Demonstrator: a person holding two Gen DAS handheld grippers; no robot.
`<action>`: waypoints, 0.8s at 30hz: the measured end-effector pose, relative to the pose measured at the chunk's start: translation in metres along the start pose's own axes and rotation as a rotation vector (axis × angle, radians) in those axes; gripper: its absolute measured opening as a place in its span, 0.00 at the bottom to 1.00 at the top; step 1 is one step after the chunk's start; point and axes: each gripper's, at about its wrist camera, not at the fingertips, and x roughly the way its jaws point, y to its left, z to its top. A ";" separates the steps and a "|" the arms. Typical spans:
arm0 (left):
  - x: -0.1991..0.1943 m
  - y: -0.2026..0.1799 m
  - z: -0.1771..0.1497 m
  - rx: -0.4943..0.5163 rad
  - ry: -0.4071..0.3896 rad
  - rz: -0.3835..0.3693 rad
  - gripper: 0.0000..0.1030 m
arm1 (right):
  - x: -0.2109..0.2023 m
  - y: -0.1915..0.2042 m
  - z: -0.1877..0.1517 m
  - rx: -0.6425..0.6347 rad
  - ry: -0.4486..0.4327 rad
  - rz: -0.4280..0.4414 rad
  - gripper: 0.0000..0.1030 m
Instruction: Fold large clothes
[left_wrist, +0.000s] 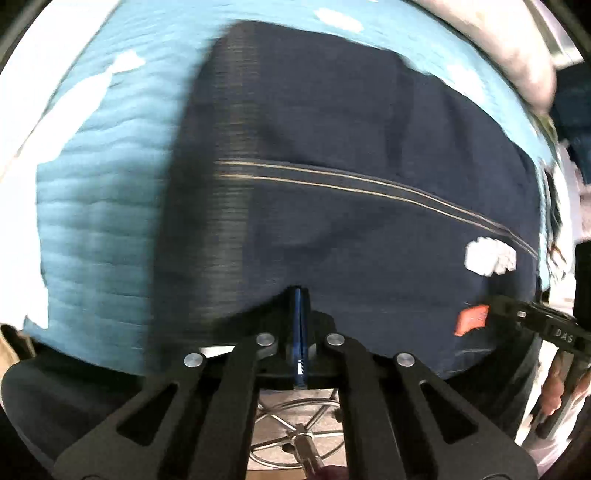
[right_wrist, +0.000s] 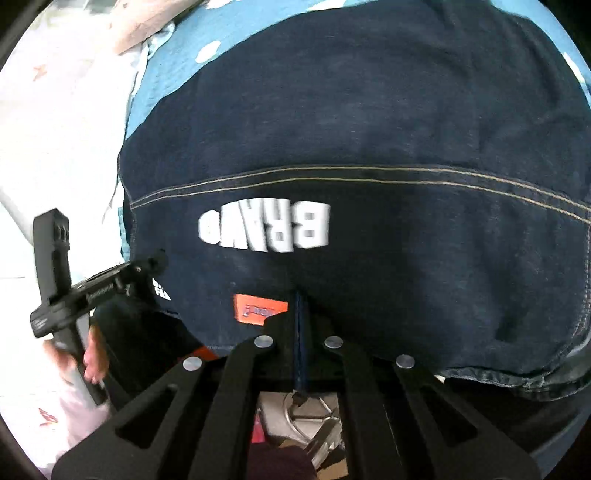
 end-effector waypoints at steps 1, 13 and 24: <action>-0.001 0.010 -0.001 -0.025 0.003 -0.026 0.02 | -0.004 -0.009 0.000 0.006 -0.007 -0.001 0.00; -0.003 0.000 -0.003 0.013 0.001 0.026 0.03 | -0.066 -0.143 -0.004 0.326 -0.119 -0.054 0.00; -0.059 -0.092 0.018 0.140 -0.182 -0.050 0.03 | -0.088 -0.065 -0.004 0.159 -0.228 -0.087 0.05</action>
